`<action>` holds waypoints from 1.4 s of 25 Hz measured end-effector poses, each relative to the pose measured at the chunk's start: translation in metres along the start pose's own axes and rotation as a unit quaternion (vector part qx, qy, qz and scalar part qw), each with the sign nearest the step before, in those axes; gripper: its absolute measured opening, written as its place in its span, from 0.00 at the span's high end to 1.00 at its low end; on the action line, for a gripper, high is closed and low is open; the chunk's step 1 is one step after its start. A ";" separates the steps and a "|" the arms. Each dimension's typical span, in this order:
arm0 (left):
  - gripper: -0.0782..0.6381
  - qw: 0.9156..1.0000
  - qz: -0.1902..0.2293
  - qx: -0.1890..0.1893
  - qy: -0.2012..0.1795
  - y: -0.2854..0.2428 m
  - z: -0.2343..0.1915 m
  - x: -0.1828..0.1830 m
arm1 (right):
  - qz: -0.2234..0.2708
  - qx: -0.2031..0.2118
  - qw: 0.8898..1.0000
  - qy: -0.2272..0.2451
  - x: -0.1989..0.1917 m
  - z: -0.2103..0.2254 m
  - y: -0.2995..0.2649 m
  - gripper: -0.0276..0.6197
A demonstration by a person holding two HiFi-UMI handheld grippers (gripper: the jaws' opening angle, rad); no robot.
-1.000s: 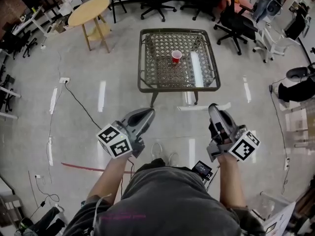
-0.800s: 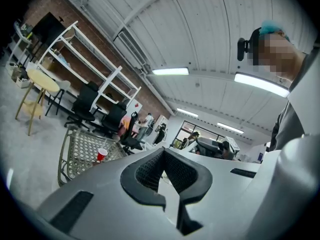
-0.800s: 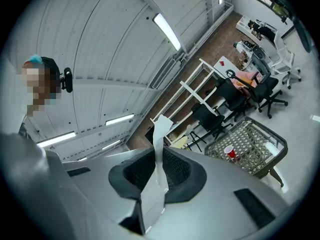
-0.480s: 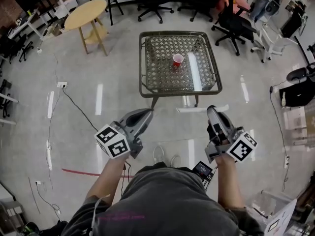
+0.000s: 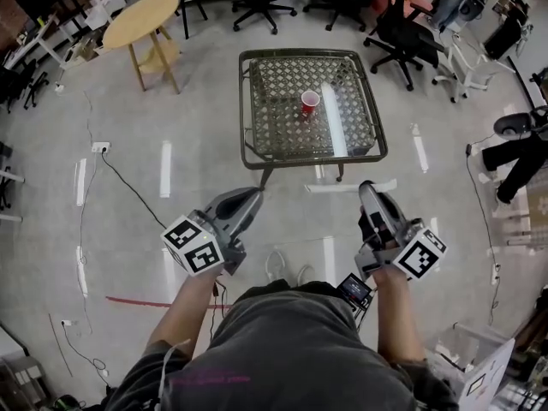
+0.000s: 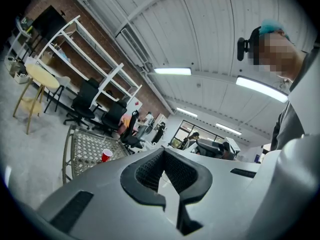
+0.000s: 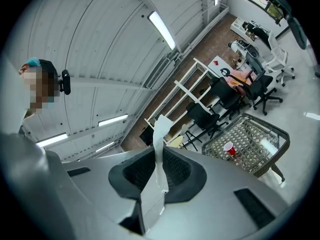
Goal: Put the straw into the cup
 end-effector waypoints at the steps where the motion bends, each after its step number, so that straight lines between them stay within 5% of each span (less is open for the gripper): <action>1: 0.88 1.000 0.000 -0.001 0.000 -0.001 -0.002 0.001 | -0.001 -0.001 1.000 0.000 -0.001 0.000 -0.001 0.89; 19: 0.88 1.000 -0.001 0.001 -0.014 -0.019 -0.011 0.017 | 0.001 -0.002 1.000 -0.005 0.013 0.024 -0.012 0.89; 35: 0.88 0.999 0.006 0.043 -0.007 -0.077 -0.038 0.034 | -0.019 0.022 0.999 -0.029 0.039 0.095 -0.051 0.89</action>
Point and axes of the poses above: the fingertips, and each gripper's own axes: y backward along the fingers, z to its right, x out of its top, the point moved 5 cm from there along y, backward along the fingers, and after that the axes turned 6 degrees about y, right-handed, at the moved point
